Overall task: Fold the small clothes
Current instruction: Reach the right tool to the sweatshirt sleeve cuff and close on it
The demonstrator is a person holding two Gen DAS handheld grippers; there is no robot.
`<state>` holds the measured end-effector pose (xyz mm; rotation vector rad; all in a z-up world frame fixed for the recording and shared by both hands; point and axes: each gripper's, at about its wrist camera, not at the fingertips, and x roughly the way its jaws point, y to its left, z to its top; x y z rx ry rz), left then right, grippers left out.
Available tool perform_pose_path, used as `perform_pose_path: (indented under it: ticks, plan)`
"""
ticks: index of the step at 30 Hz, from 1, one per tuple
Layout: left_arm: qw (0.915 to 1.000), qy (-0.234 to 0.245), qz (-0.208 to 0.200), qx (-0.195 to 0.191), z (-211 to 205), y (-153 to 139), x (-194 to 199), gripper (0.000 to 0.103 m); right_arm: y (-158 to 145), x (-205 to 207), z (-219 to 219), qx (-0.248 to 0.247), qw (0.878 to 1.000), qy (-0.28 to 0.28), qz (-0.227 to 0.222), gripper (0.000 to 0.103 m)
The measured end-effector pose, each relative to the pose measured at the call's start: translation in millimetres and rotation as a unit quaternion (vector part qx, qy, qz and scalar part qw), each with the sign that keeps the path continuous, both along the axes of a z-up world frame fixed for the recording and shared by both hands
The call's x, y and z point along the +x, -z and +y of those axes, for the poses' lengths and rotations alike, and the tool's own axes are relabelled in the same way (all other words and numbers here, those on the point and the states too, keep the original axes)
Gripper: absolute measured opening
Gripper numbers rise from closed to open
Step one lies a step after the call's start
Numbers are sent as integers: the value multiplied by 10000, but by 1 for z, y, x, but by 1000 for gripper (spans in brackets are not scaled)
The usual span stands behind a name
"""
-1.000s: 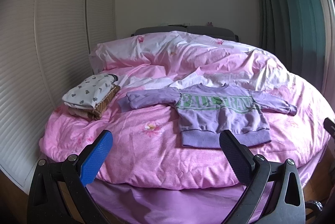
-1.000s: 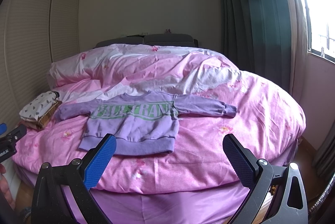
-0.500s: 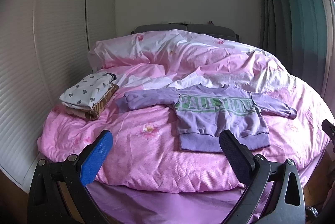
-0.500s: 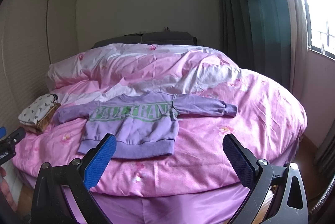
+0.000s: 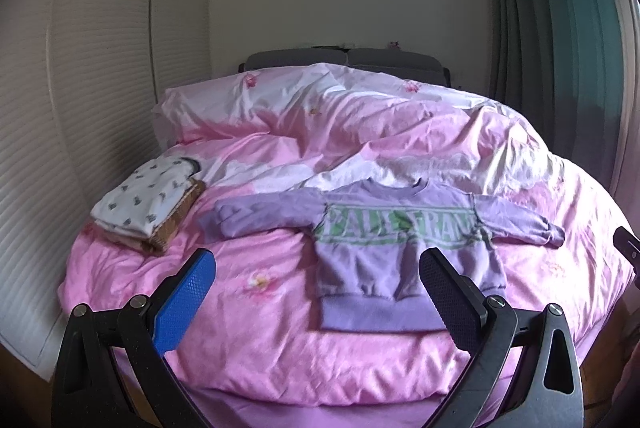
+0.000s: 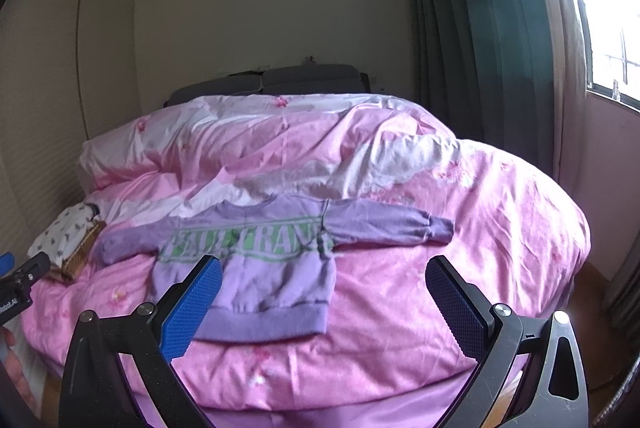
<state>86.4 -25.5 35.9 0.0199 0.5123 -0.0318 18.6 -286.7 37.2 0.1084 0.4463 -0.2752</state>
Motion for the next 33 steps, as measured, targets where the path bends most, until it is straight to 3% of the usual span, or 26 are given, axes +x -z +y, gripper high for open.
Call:
perform_pose_path:
  ticks: [7, 16, 24, 30, 33]
  plan:
    - [9993, 377, -10, -54, -44, -3, 41, 103, -4, 27, -36, 42, 9994, 351, -65, 103]
    - [9962, 861, -91, -30, -139, 15, 100, 103, 0, 58, -115, 184, 9950, 929, -313, 101]
    - [9953, 963, -29, -132, -216, 41, 154, 103, 37, 100, -196, 602, 9897, 1295, -81, 68]
    - [9961, 877, -14, 9, -258, 66, 189, 103, 83, 135, -257, 1072, 9832, 1466, 162, 49]
    - [9963, 850, 54, 105, -275, 82, 205, 103, 110, 157, -282, 1360, 9796, 1433, 363, 45]
